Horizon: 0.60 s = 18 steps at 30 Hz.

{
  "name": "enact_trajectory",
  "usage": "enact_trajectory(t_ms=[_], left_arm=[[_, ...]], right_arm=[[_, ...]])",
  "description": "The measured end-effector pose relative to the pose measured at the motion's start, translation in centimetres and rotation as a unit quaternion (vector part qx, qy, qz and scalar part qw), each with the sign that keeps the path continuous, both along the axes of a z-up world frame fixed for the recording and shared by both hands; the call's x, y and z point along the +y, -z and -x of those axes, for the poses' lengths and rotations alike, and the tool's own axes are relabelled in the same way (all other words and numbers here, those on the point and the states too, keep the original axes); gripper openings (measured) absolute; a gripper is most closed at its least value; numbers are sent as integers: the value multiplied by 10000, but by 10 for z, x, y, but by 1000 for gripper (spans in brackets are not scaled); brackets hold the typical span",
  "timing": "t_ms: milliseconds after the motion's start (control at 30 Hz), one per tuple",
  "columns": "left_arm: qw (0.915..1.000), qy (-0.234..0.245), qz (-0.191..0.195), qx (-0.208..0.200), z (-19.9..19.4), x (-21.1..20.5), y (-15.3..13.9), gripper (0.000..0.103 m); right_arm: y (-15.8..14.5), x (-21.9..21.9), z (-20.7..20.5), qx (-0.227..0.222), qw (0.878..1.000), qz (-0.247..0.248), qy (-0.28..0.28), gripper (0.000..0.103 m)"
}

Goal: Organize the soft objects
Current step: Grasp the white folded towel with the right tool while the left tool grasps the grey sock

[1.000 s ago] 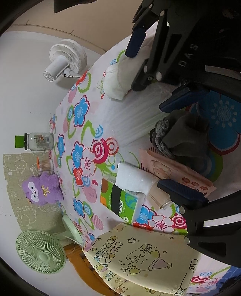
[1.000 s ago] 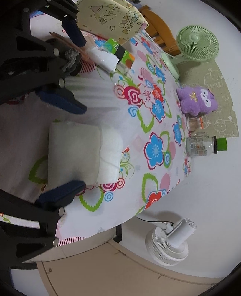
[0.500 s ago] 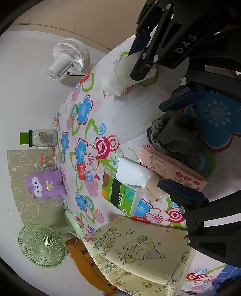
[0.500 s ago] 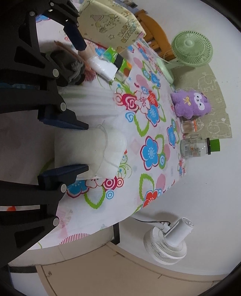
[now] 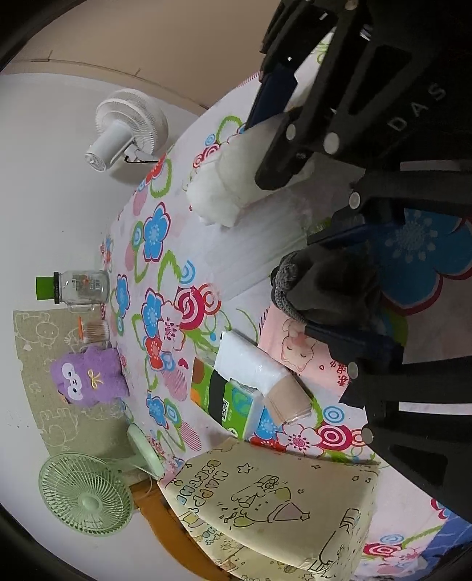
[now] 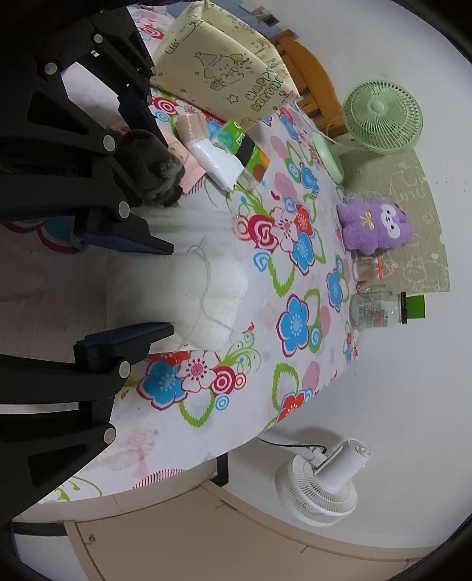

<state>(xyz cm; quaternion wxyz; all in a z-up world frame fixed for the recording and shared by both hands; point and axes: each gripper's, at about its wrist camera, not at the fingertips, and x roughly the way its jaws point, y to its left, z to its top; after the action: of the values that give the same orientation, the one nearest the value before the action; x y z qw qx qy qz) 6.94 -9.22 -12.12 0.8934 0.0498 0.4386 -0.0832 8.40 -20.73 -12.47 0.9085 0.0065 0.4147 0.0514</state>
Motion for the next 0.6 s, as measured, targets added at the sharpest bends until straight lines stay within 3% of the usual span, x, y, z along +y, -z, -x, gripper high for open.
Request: enact_trajectory(t_ms=[600], left_arm=[[9991,96,82,-416,13,4,-28,37]], right_arm=[[-29,9,16,-316,9995,78,61,40]])
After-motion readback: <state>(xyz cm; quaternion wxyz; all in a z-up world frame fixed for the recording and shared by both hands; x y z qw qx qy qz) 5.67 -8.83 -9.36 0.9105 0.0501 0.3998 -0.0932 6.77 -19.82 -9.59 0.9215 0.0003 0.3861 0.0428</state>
